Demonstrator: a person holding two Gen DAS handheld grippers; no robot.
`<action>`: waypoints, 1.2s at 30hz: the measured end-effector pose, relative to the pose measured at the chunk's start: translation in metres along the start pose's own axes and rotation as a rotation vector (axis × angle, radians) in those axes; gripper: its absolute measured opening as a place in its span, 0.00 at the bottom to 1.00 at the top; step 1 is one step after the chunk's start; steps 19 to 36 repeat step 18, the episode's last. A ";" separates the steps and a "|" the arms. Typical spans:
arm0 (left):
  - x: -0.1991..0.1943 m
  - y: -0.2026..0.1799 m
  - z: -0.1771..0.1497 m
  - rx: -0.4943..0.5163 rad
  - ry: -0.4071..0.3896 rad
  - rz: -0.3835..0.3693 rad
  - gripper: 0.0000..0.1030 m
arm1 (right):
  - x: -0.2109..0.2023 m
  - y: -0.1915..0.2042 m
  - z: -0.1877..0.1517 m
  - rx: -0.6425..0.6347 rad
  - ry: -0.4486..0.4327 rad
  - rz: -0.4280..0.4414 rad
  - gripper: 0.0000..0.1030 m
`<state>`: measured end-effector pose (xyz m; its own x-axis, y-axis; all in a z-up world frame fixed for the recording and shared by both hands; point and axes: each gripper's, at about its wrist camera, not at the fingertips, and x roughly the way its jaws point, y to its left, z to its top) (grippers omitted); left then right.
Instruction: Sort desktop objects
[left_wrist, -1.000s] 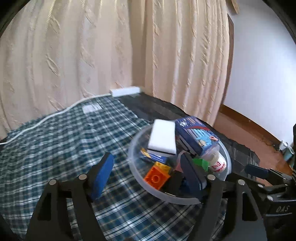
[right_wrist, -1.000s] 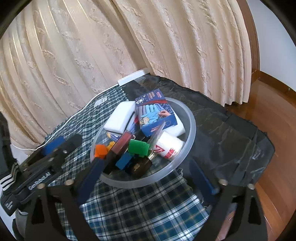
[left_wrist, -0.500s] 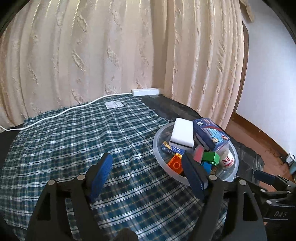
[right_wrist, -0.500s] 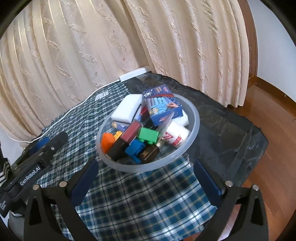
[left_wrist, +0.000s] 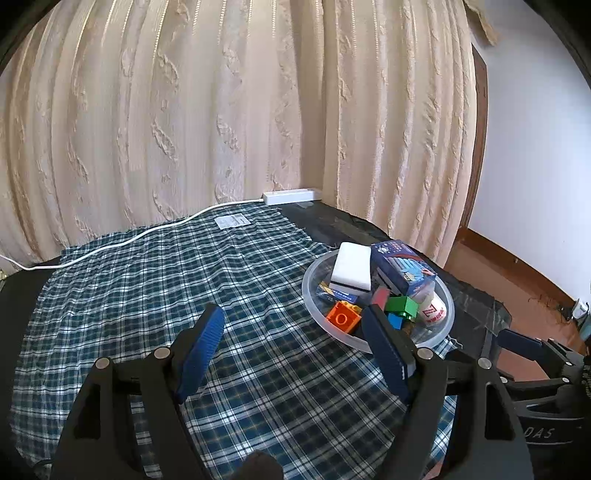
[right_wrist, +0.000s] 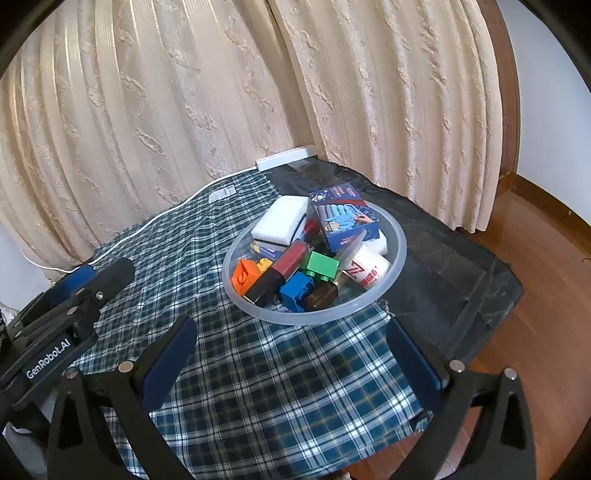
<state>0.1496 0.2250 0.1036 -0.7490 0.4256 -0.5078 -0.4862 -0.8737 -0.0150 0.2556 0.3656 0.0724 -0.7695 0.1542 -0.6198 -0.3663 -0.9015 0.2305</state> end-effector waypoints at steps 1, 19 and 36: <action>-0.001 -0.001 0.000 0.002 0.002 0.002 0.78 | -0.001 -0.001 -0.001 -0.002 -0.002 -0.003 1.00; 0.027 -0.006 -0.015 0.016 0.120 0.011 0.78 | 0.018 -0.007 -0.012 0.007 0.047 -0.003 1.00; 0.027 -0.006 -0.015 0.016 0.120 0.011 0.78 | 0.018 -0.007 -0.012 0.007 0.047 -0.003 1.00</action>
